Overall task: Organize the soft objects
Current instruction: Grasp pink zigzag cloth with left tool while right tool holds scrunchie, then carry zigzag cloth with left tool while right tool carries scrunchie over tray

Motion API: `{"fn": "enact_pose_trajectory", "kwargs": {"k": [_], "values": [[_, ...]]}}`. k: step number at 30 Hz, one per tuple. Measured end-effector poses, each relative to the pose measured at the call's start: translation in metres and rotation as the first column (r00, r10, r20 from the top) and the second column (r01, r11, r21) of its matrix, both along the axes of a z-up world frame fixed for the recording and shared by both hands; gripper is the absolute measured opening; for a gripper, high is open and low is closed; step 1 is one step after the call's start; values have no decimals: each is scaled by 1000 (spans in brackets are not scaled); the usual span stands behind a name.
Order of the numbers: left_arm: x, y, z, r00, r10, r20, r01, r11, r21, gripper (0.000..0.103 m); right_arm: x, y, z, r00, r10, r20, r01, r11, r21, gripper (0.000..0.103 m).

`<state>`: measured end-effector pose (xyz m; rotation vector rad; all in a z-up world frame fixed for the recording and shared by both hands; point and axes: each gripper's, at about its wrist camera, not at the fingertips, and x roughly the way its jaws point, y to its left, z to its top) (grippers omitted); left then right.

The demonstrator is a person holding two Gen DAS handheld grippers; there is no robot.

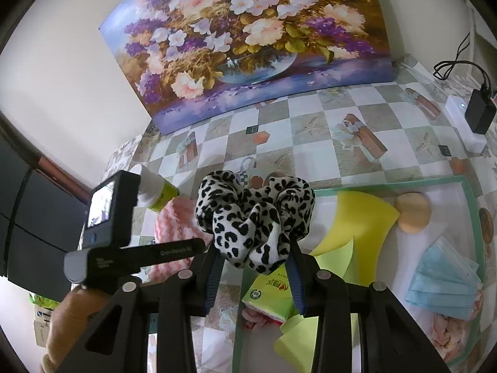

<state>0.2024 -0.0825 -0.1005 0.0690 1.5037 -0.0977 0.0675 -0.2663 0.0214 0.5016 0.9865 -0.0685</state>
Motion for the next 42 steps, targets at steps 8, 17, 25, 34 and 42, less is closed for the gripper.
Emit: {"fn": "enact_pose_trajectory", "kwargs": {"k": [8, 17, 25, 34, 42], "values": [[-15, -19, -2, 999, -9, 48, 9, 1000, 10, 72, -3, -5, 2, 1000, -15, 9, 15, 1000, 20, 40], [-40, -17, 3, 991, -5, 136, 6, 1000, -5, 35, -5, -9, 4, 1000, -23, 14, 23, 999, 29, 40], [-51, -11, 9, 992, 3, 122, 5, 998, -61, 27, -8, -17, 5, 999, -49, 9, 49, 998, 35, 40], [-59, -1, 39, 991, 34, 131, -10, 983, -184, 25, -17, -27, 20, 996, -81, 43, 80, 996, 33, 40], [-74, -3, 105, 967, 20, 253, 48, 965, -257, 25, -32, -39, 50, 986, -121, 111, 121, 993, 5, 40]]}}
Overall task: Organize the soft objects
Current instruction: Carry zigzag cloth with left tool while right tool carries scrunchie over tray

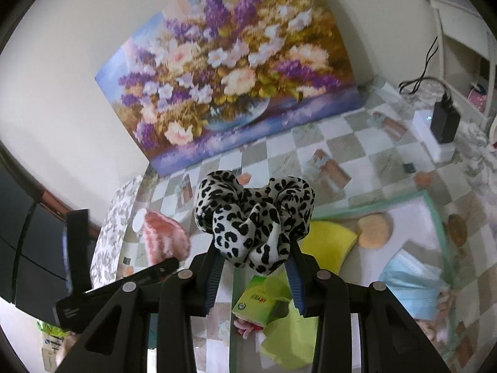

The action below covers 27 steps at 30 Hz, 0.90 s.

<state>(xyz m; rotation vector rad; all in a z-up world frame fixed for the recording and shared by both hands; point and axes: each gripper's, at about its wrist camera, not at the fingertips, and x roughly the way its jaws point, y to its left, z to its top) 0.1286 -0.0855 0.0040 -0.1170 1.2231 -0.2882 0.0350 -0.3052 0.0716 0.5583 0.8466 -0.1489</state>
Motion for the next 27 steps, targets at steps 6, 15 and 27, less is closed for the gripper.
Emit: {"fn": "enact_pose_trajectory", "kwargs": {"k": [6, 15, 27], "values": [[-7, -3, 49, 995, -37, 97, 42, 998, -45, 25, -14, -11, 21, 999, -45, 29, 46, 998, -52, 40], [-29, -36, 77, 976, -132, 170, 144, 988, -57, 25, -41, -37, 42, 987, -154, 39, 158, 980, -122, 40], [-70, -85, 50, 955, -285, 83, 286, 958, -5, 25, -53, -57, 12, 966, -228, -119, 215, 970, -113, 40]]}}
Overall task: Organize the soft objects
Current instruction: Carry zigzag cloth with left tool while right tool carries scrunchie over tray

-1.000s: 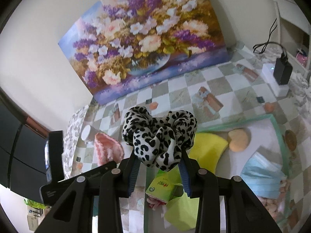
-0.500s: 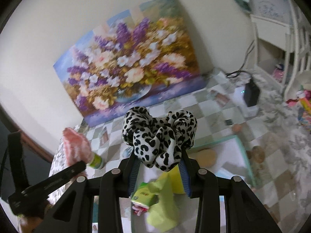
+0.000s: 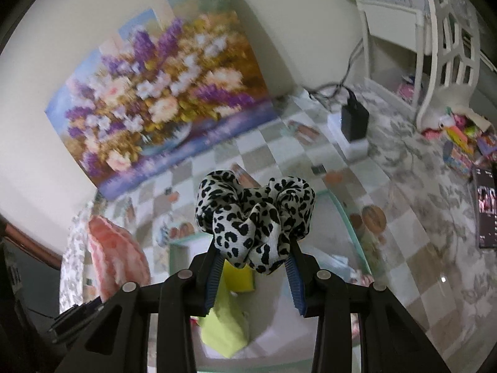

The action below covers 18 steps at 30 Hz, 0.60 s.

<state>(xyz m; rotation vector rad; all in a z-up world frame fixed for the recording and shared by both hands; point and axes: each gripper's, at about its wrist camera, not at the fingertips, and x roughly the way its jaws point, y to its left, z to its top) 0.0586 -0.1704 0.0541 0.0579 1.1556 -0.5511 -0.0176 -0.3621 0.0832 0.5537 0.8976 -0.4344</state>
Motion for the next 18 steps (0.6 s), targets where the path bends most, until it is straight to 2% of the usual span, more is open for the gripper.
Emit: {"fn": "enact_pose_trajectory", "kwargs": {"k": [6, 18], "values": [[-16, -10, -27, 998, -33, -46, 35, 998, 47, 26, -1, -2, -34, 994, 7, -108, 0, 998, 60, 41], [-24, -14, -78, 985, -34, -170, 51, 994, 94, 27, -5, 11, -83, 971, 53, -232, -28, 993, 111, 42]]}}
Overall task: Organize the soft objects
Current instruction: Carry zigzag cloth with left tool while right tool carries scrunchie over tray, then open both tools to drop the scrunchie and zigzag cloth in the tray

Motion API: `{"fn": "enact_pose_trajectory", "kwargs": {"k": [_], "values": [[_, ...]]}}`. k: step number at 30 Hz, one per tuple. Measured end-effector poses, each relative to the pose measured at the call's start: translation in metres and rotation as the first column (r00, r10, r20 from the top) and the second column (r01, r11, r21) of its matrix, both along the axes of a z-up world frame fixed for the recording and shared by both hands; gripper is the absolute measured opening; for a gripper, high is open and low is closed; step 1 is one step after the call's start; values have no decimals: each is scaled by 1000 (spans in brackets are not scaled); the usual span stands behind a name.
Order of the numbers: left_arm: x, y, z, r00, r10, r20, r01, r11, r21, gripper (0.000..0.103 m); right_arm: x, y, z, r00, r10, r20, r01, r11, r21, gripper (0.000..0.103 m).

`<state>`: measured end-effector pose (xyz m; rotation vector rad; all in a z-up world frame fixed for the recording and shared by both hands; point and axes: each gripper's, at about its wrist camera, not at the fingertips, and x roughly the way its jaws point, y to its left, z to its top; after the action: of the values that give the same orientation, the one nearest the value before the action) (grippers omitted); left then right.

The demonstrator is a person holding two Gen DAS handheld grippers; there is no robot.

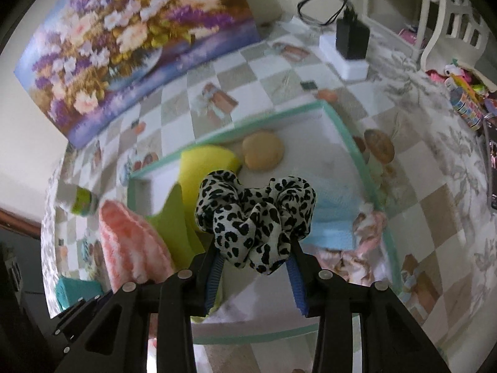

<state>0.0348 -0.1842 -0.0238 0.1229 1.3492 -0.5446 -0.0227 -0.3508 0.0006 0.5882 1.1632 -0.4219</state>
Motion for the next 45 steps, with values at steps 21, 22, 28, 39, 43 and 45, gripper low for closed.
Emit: {"fn": "enact_pose_trajectory", "kwargs": {"k": [21, 22, 28, 39, 43, 45], "values": [[-1, 1, -34, 997, 24, -78, -18, 996, 82, 40, 11, 16, -62, 981, 59, -186, -50, 997, 52, 65], [-1, 0, -33, 996, 21, -82, -15, 996, 83, 40, 11, 16, -61, 981, 55, -186, -46, 998, 49, 66], [-1, -1, -22, 997, 4, -78, 3, 996, 86, 41, 10, 13, -47, 987, 40, -153, -34, 998, 45, 70], [-1, 11, 14, 1000, 11, -26, -10, 999, 41, 63, 3, 9, -5, 997, 22, -70, -22, 1000, -5, 71], [-2, 13, 25, 1000, 13, -12, -13, 1000, 15, 63, 1, 7, 1, 998, 15, -57, -16, 1000, -13, 71], [0, 16, 27, 1000, 24, -5, -24, 1000, 12, 63, 0, 7, 2, 998, 10, -56, -11, 1000, -14, 71]]}}
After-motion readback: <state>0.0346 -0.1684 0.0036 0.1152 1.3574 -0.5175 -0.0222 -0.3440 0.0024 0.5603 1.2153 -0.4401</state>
